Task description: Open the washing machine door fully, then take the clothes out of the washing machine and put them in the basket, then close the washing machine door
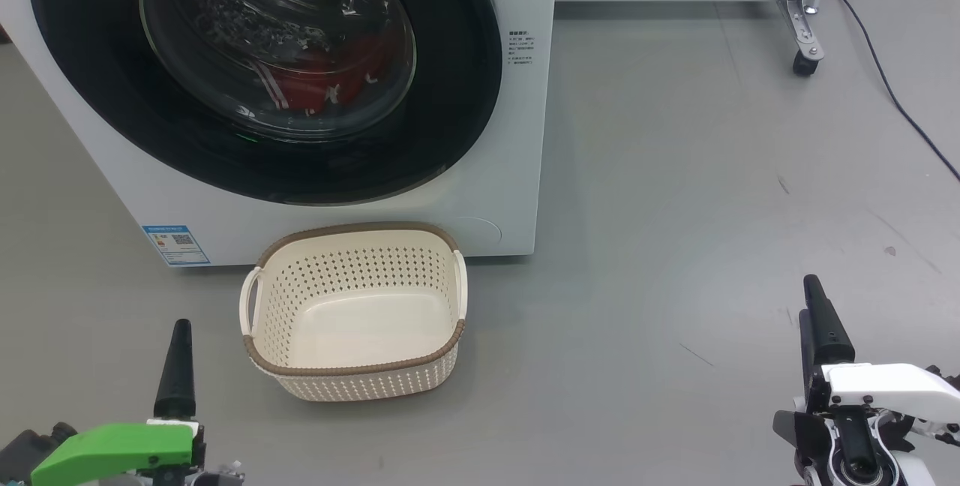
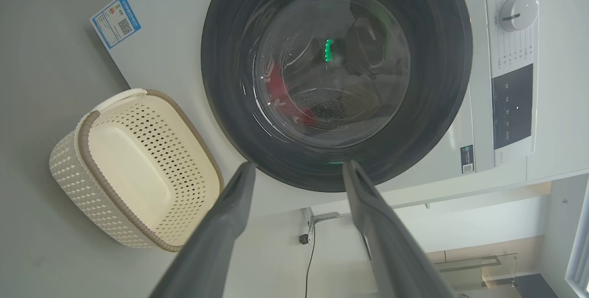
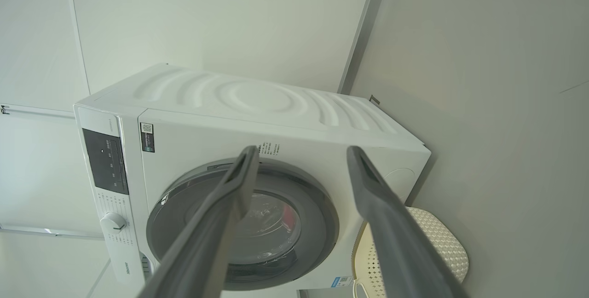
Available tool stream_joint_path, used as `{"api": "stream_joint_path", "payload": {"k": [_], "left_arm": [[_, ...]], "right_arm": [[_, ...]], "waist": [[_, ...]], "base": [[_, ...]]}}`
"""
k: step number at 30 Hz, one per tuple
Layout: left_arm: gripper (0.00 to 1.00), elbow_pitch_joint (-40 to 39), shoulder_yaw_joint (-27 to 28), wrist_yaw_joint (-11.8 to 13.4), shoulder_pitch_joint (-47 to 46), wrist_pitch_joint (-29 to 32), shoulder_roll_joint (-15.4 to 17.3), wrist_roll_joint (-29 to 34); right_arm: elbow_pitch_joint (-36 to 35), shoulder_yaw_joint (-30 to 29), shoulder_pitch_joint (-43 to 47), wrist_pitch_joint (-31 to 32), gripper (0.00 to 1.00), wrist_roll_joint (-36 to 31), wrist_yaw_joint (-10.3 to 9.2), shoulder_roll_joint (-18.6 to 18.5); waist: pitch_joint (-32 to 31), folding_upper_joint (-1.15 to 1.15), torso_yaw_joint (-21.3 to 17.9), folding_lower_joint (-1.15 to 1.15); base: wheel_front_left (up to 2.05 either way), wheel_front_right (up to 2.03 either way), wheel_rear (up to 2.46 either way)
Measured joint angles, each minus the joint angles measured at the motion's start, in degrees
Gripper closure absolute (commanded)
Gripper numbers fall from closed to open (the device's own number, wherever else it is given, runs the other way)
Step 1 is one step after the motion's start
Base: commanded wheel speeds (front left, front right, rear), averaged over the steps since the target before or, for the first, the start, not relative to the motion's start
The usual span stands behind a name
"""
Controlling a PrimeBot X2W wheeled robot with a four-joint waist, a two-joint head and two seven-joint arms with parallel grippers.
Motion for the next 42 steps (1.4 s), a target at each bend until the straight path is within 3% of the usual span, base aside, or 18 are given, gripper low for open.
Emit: {"api": "stream_joint_path", "payload": {"k": [15,23,42], "left_arm": [[0.00,-2.7,0.9,0.0,-0.3,-2.9,0.1,13.0],[0.00,-4.7,-0.4,0.0,-0.8,-4.4,0.2,23.5],[0.00,-7.6,-6.3,-0.1,-0.9,-8.2,0.8,52.3]], "right_arm": [[-1.6,0.7,-0.3,-3.0,0.00,-9.3,-0.57,-0.5],[-2.6,2.5,-1.2,-4.6,0.00,-16.5,-0.68,-1.2],[-3.0,6.8,-1.8,-8.4,0.00,-34.7,-3.65,-2.7]], "waist": [[-0.1,0.00,0.3,0.00],[0.1,0.00,0.4,0.00],[0.4,0.00,0.4,0.00]], "base": [[0.00,0.00,0.00],[0.00,0.00,0.00],[0.00,0.00,0.00]]}}
